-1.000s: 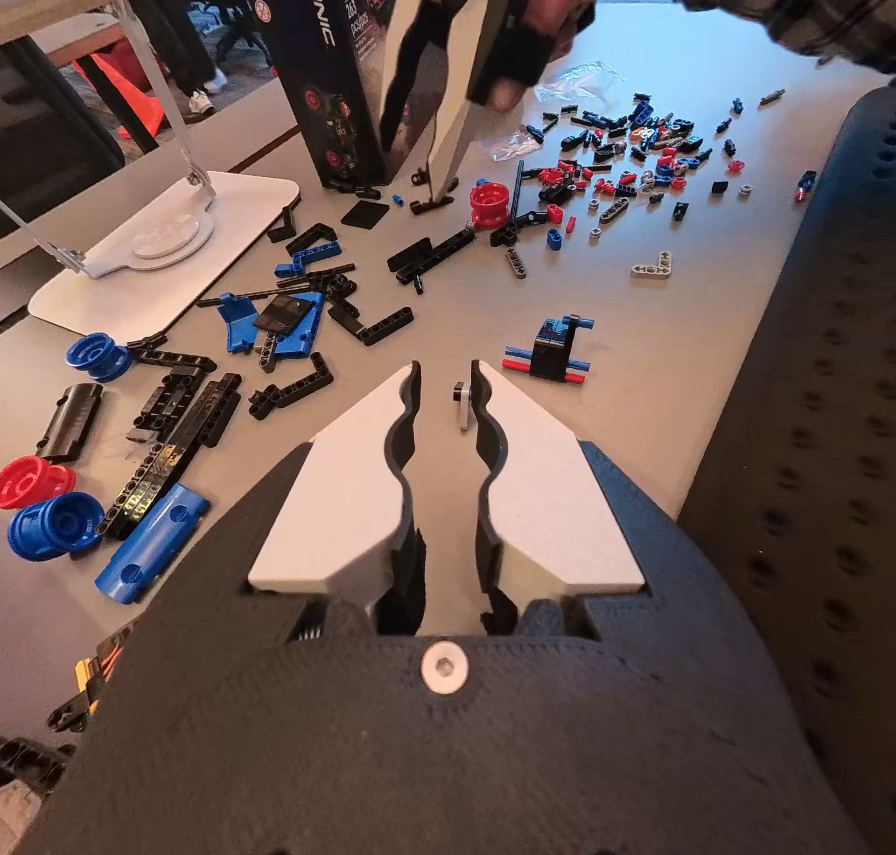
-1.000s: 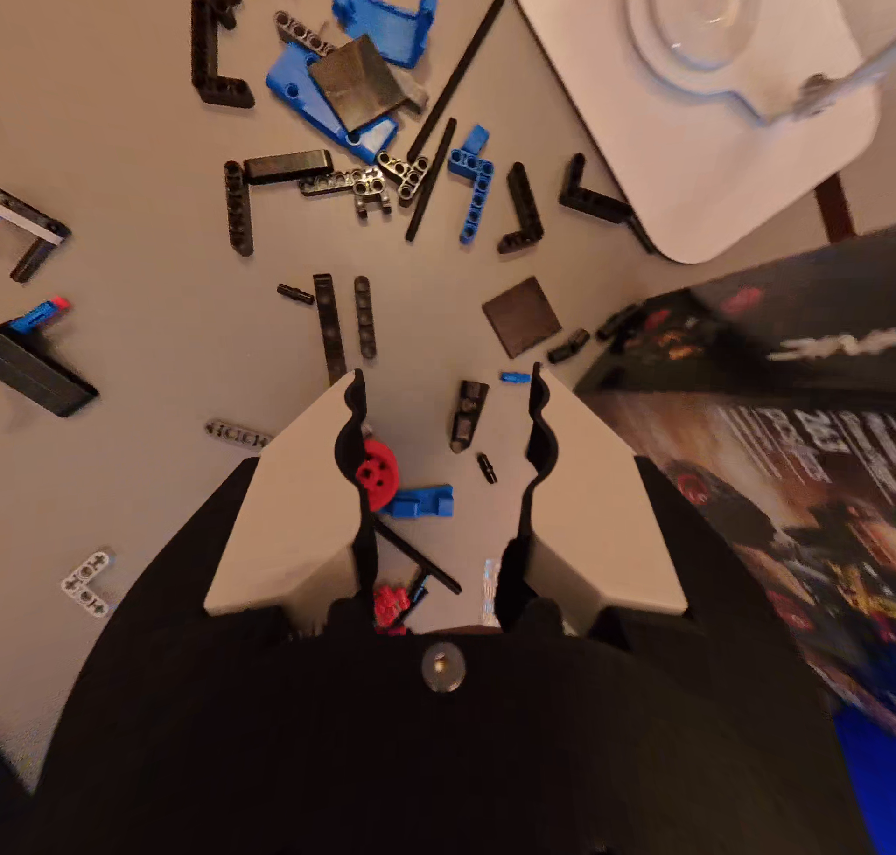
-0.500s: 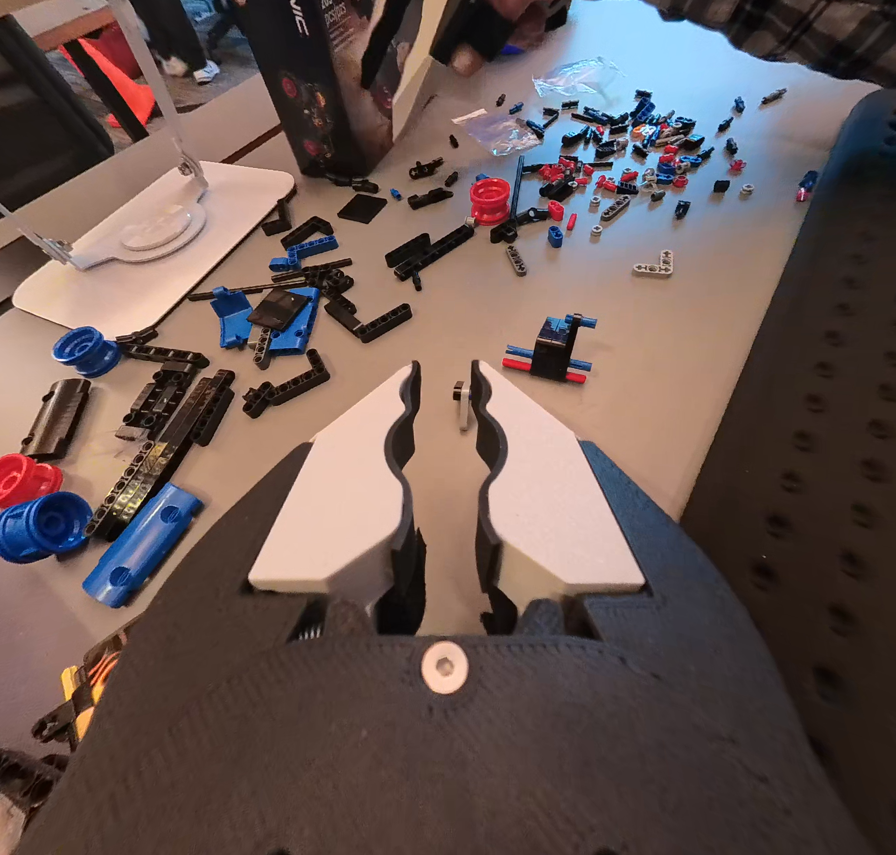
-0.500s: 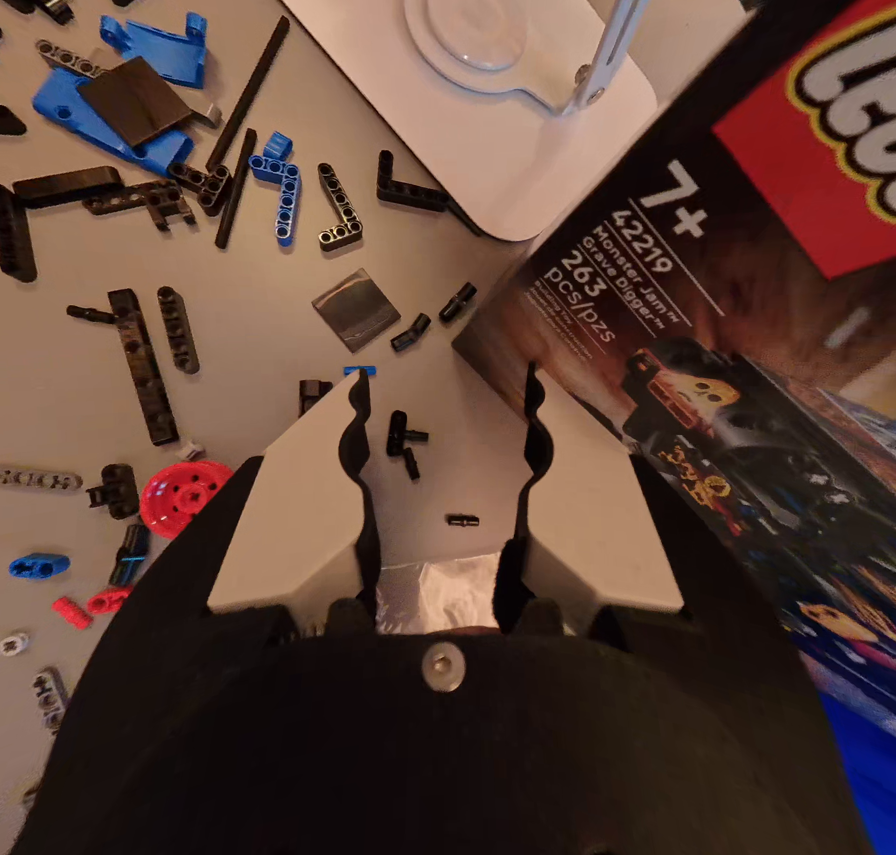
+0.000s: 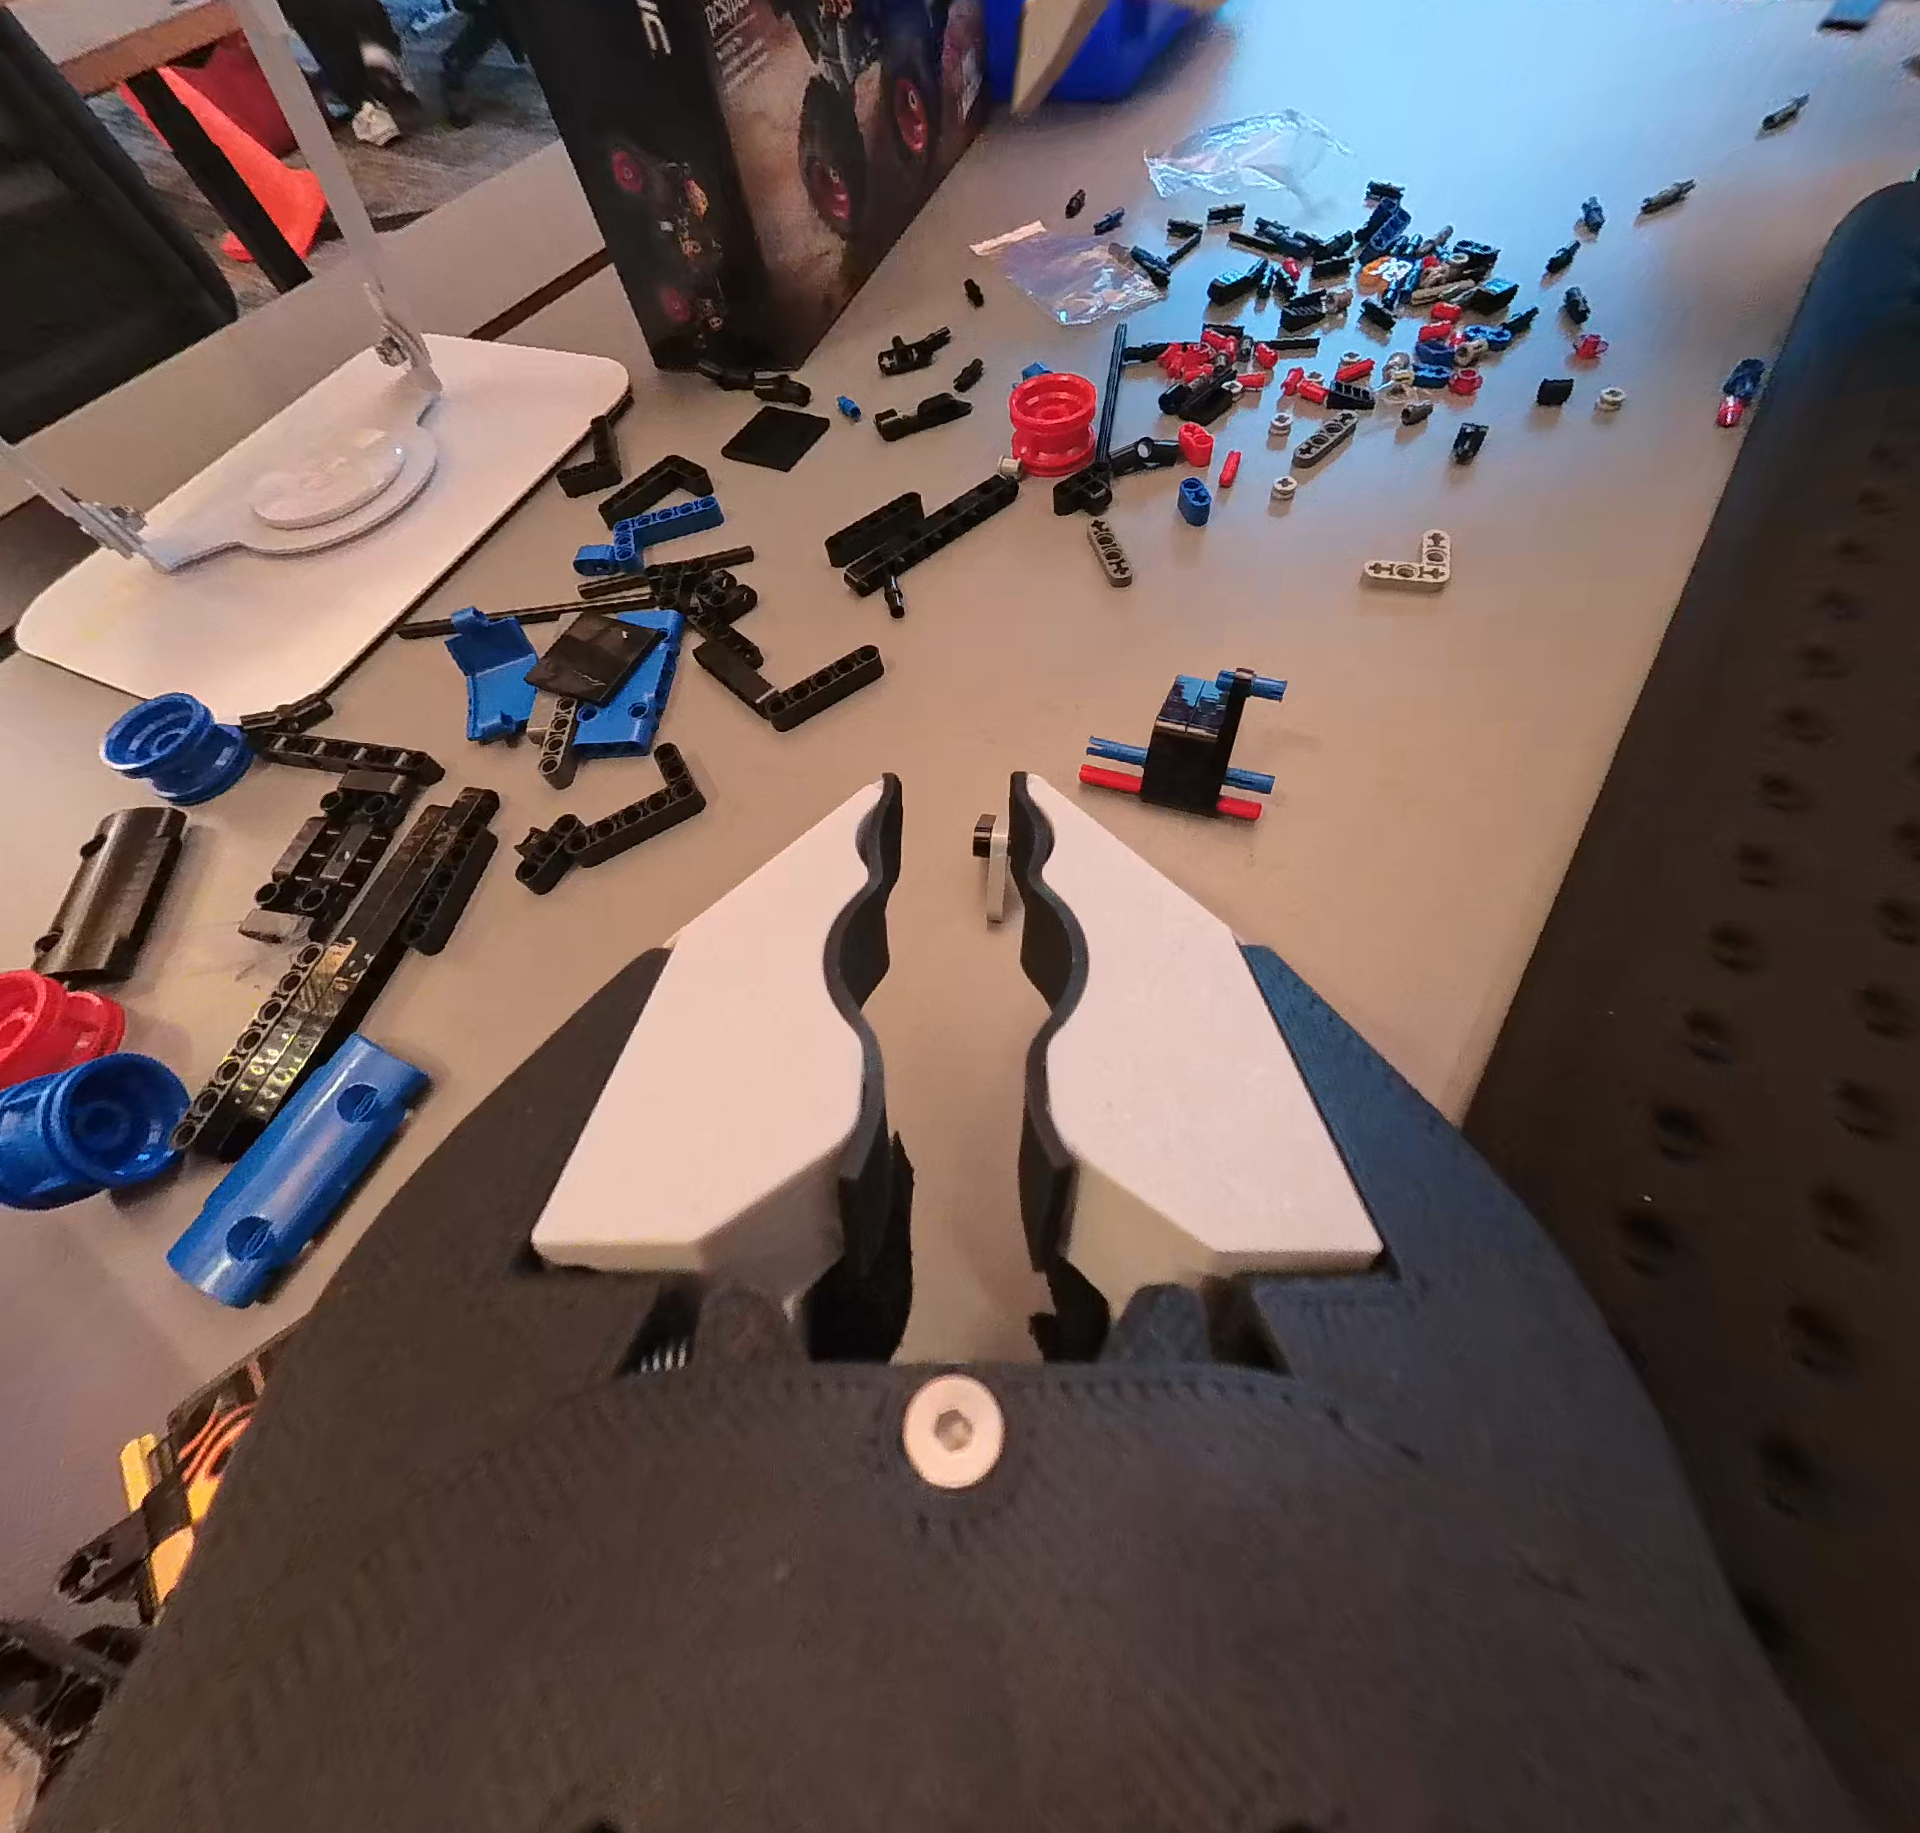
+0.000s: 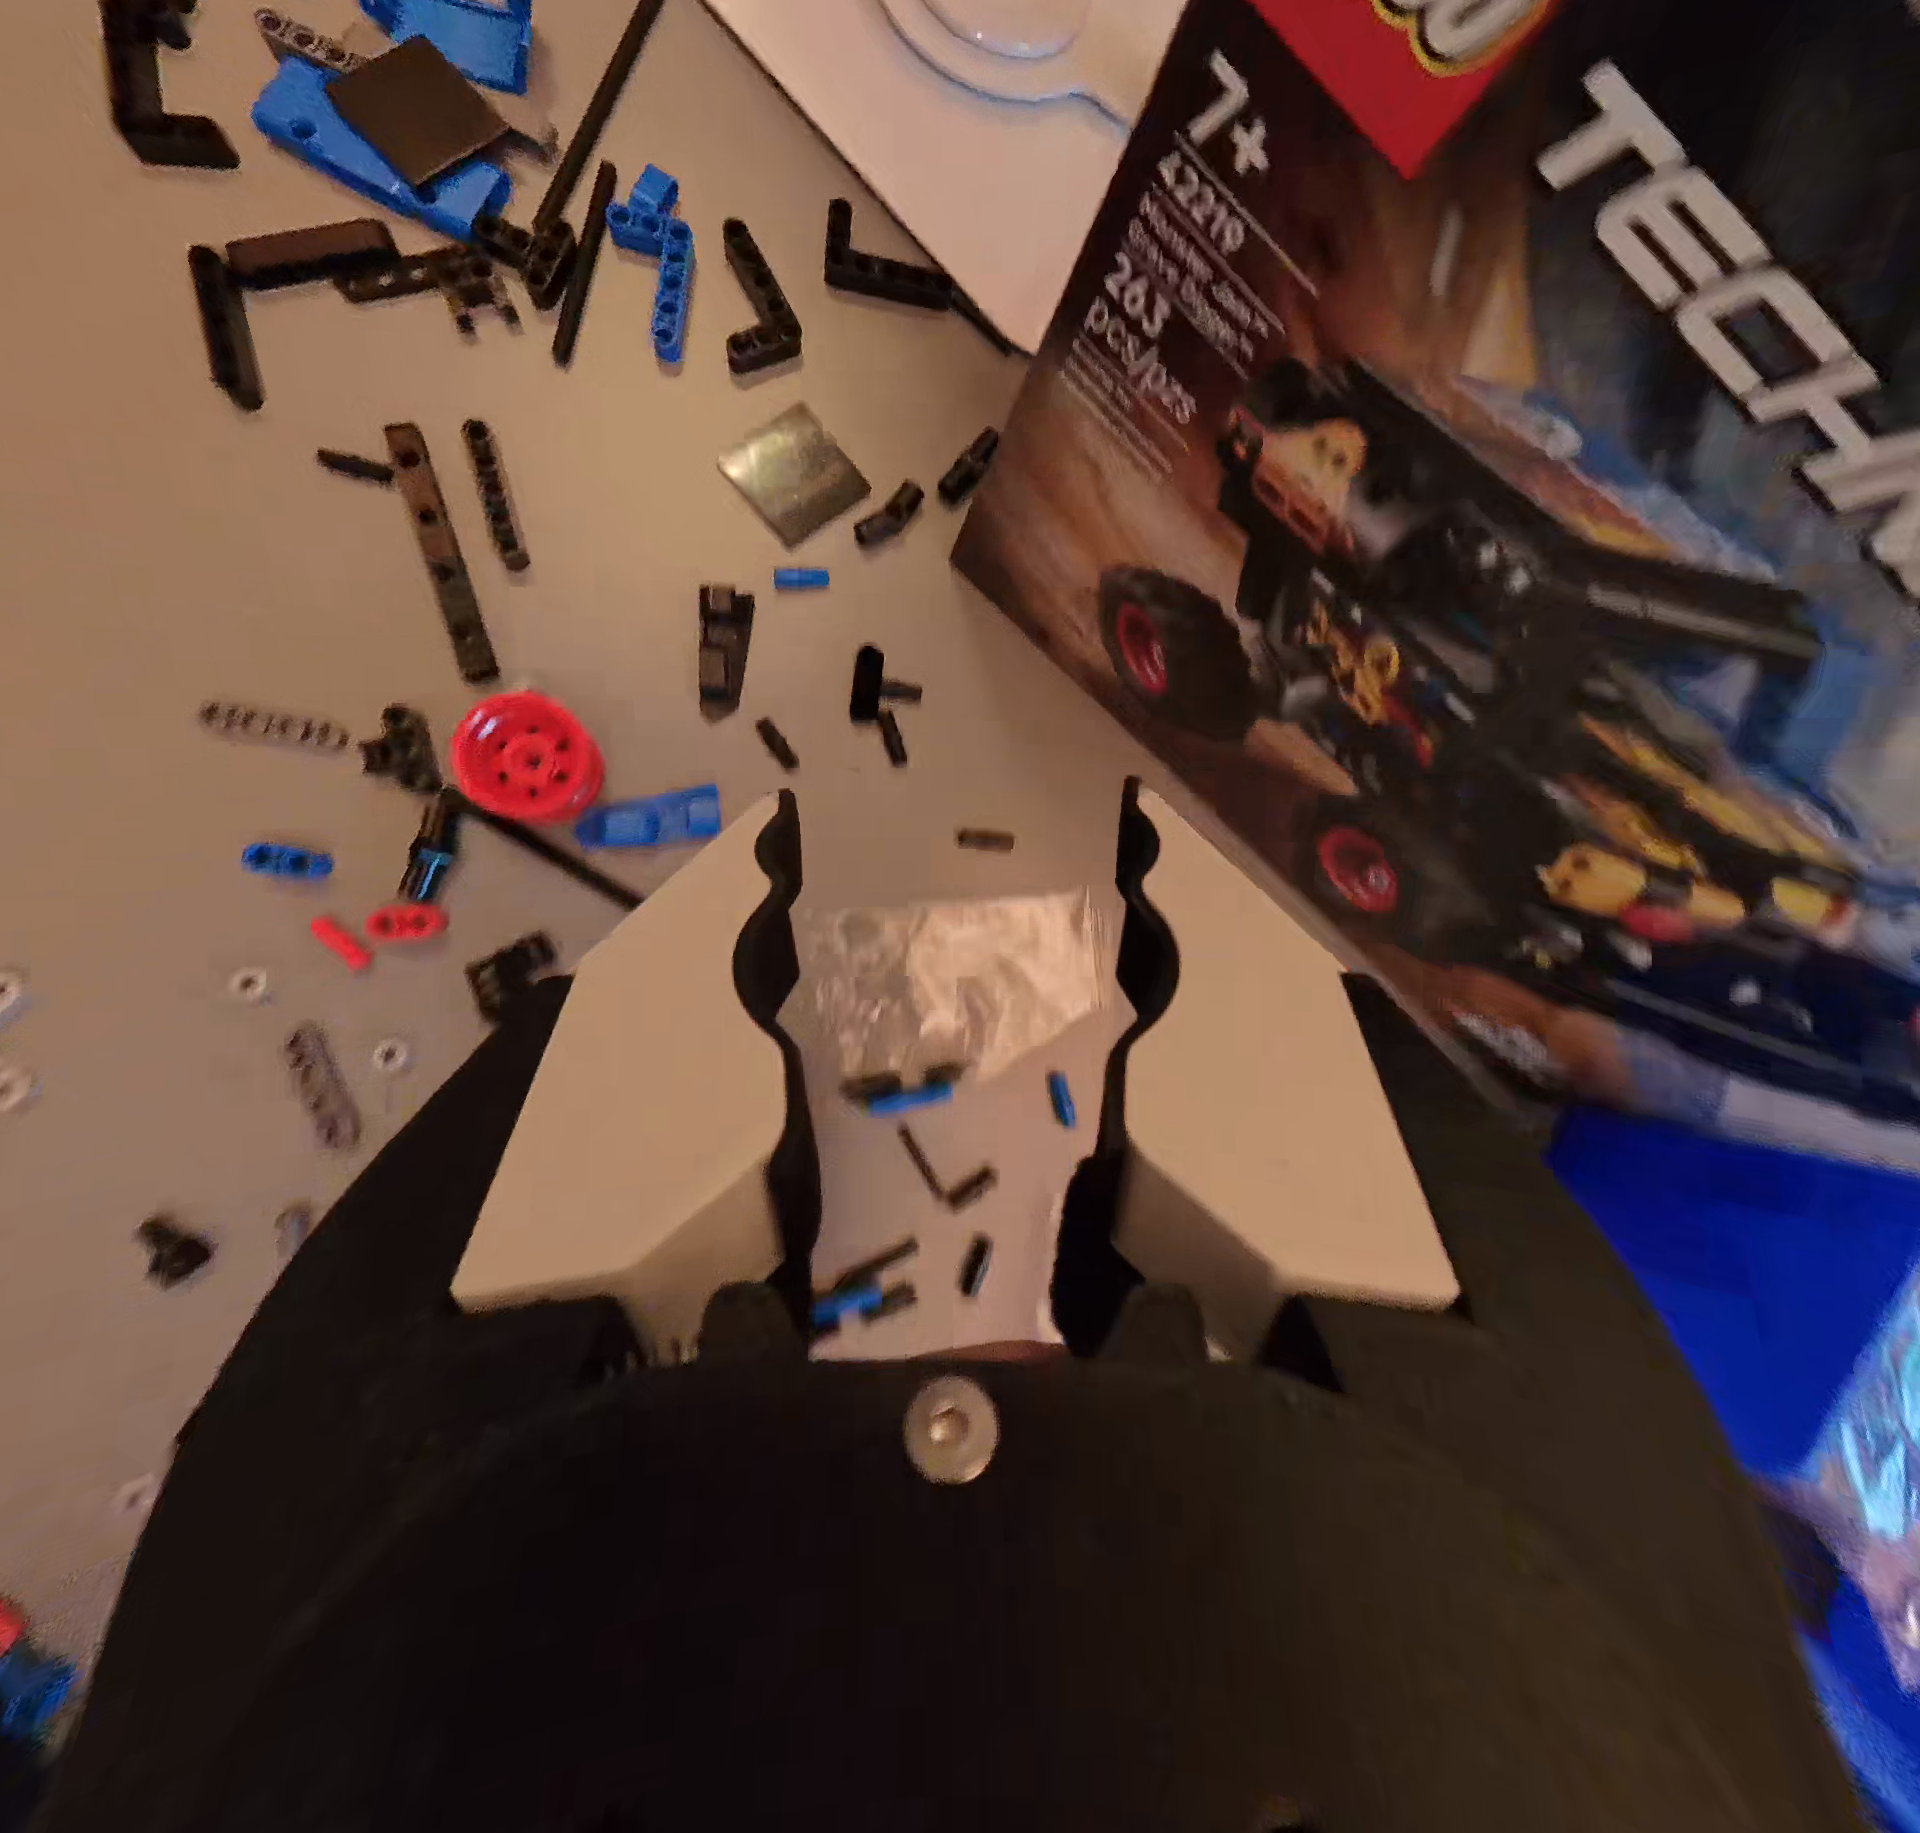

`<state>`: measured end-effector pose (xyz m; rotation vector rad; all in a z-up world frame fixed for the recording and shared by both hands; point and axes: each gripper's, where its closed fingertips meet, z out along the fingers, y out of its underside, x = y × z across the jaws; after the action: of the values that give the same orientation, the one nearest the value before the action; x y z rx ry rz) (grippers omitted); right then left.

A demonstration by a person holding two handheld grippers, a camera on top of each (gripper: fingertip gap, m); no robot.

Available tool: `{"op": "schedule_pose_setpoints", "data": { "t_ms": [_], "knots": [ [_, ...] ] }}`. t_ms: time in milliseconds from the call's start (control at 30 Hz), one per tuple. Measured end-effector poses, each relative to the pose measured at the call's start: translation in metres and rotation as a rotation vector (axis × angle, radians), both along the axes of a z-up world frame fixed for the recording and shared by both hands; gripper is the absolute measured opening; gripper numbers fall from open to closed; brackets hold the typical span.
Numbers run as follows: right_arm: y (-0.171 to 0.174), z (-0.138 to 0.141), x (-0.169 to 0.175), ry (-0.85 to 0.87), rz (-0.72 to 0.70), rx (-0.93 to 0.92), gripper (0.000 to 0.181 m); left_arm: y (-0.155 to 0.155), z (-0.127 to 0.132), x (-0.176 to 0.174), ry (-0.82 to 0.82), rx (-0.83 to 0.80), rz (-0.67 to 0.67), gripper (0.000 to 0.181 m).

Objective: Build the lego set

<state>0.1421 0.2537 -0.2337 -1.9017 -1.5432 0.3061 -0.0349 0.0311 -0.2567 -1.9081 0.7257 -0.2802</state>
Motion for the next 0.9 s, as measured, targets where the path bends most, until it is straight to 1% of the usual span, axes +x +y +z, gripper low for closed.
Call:
{"op": "schedule_pose_setpoints", "data": {
  "t_ms": [100,200,367,467,567,700,900],
  "knots": [
    [-0.013,0.006,0.029,-0.016,-0.023,-0.010,0.056,0.000,0.000,0.000,-0.002,-0.002,0.002,0.019],
    [-0.028,0.004,0.053,-0.030,-0.048,-0.032,0.050,0.001,0.000,0.000,-0.004,-0.004,0.002,0.019],
    [-0.064,-0.020,0.078,-0.117,-0.014,-0.097,0.049,0.001,-0.002,0.000,-0.001,-0.008,0.004,0.019],
    [-0.079,-0.032,0.090,-0.147,-0.013,-0.128,0.047,0.002,-0.002,-0.001,-0.001,-0.011,0.006,0.019],
    [-0.085,-0.038,0.112,-0.173,-0.057,-0.140,0.045,0.002,-0.003,-0.002,-0.004,-0.014,0.011,0.019],
    [-0.089,-0.038,0.139,-0.148,-0.119,-0.162,0.039,0.003,-0.003,-0.002,-0.007,-0.017,0.012,0.019],
    [-0.094,-0.032,0.173,-0.148,-0.205,-0.144,0.042,0.002,-0.006,-0.002,-0.002,-0.025,0.015,0.019]
  ]
}}
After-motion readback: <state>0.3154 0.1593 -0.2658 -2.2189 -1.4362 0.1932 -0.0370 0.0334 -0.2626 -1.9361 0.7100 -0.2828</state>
